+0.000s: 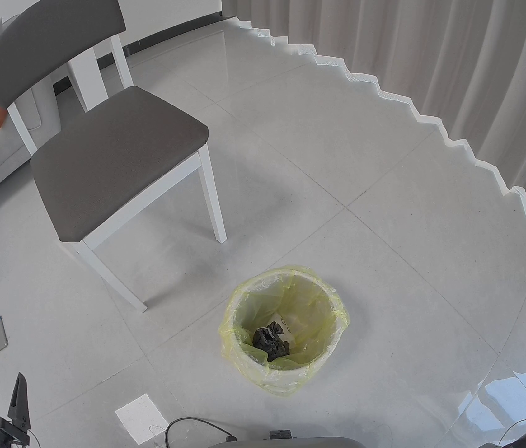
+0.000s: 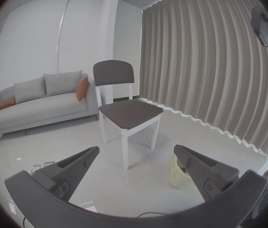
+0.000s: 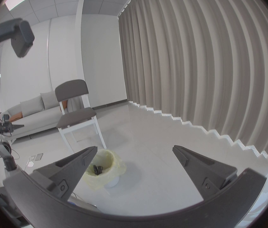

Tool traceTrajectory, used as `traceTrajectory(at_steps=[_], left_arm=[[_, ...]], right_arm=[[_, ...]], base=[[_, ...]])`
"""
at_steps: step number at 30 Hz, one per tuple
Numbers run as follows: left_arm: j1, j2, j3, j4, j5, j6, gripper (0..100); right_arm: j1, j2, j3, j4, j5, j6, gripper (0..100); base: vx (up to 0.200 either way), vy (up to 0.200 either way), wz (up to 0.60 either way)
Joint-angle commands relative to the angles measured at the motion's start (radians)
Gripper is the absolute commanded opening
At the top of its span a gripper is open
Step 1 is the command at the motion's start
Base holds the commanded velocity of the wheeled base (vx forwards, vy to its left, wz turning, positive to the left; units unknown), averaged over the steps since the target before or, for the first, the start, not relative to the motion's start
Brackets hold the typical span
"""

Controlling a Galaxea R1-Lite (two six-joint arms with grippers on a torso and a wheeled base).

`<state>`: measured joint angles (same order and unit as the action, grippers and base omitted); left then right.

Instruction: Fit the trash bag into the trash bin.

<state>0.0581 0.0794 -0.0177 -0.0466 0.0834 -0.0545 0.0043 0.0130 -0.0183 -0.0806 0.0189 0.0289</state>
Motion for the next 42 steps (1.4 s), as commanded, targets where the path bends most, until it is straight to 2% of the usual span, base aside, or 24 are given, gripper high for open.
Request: traceTrajectory(at_steps=[1,3,7,10,13,19,23,24,26,28,29,31,32,34,36,37,38,40,42], left_arm=[[0.002,0.003,0.018,-0.004,0.015,0.007,100],[0.003,0.003,0.018,-0.004,0.013,-0.008,100],[-0.001,0.007,0.018,0.002,0.002,-0.024,100],[-0.009,0.008,0.016,0.056,-0.056,0.058,100],[-0.087,-0.041,0.013,0.063,-0.080,0.067,100],[-0.058,-0.075,0.018,0.048,-0.068,0.039,100],[-0.058,-0.075,0.018,0.047,-0.059,0.024,100],[-0.058,-0.075,0.018,0.047,-0.059,0.024,100],[-0.057,-0.075,0.018,0.045,-0.054,0.025,100],[-0.057,-0.076,0.018,0.045,-0.048,0.038,100],[-0.057,-0.076,0.018,0.045,-0.047,0.038,100],[-0.057,-0.076,0.018,0.045,-0.047,0.039,100],[-0.057,-0.076,0.018,0.047,-0.047,0.039,100],[-0.057,-0.076,0.018,0.047,-0.047,0.039,100],[-0.057,-0.076,0.018,0.047,-0.045,0.036,100],[-0.057,-0.076,0.018,0.047,-0.045,0.038,100],[-0.057,-0.076,0.018,0.047,-0.047,0.038,100],[-0.057,-0.075,0.018,0.047,-0.045,0.041,100],[-0.057,-0.075,0.018,0.047,-0.047,0.041,100]], right_arm=[[0.000,-0.007,0.018,-0.004,-0.031,-0.032,100],[0.000,-0.007,0.018,-0.004,-0.043,-0.043,100],[0.000,-0.007,0.018,0.001,-0.025,-0.018,100],[0.000,-0.007,0.018,0.005,0.038,0.014,100],[0.000,-0.007,0.018,0.007,0.047,0.017,100],[0.000,-0.007,0.018,-0.002,0.062,0.040,100],[0.000,-0.007,0.018,0.005,0.174,0.035,100],[0.000,-0.007,0.018,0.007,0.185,0.037,100],[0.000,-0.007,0.018,0.005,0.182,0.034,100],[0.000,-0.008,0.018,0.004,0.096,0.000,100],[0.000,-0.008,0.018,0.002,-0.001,-0.046,100],[-0.001,-0.008,0.018,0.004,-0.108,-0.061,100],[-0.001,-0.008,0.018,0.004,-0.120,-0.041,100],[0.000,-0.008,0.018,0.005,-0.109,0.032,100],[0.000,-0.008,0.018,0.004,-0.019,0.089,100],[0.000,-0.008,0.018,0.004,0.022,0.100,100],[0.000,-0.008,0.018,0.004,0.036,0.106,100],[0.000,-0.008,0.018,0.007,0.032,0.101,100],[0.000,-0.008,0.017,0.010,0.058,0.091,100]], base=[[0.000,0.000,0.00],[0.000,0.000,0.00],[0.000,0.000,0.00],[0.000,0.000,0.00],[0.000,0.000,0.00],[0.000,0.000,0.00],[0.000,0.000,0.00],[0.000,0.000,0.00],[0.000,0.000,0.00],[0.000,0.000,0.00],[0.000,0.000,0.00],[0.000,0.000,0.00],[0.000,0.000,0.00],[0.000,0.000,0.00],[0.000,0.000,0.00],[0.000,0.000,0.00],[0.000,0.000,0.00],[0.000,0.000,0.00],[0.000,0.000,0.00]])
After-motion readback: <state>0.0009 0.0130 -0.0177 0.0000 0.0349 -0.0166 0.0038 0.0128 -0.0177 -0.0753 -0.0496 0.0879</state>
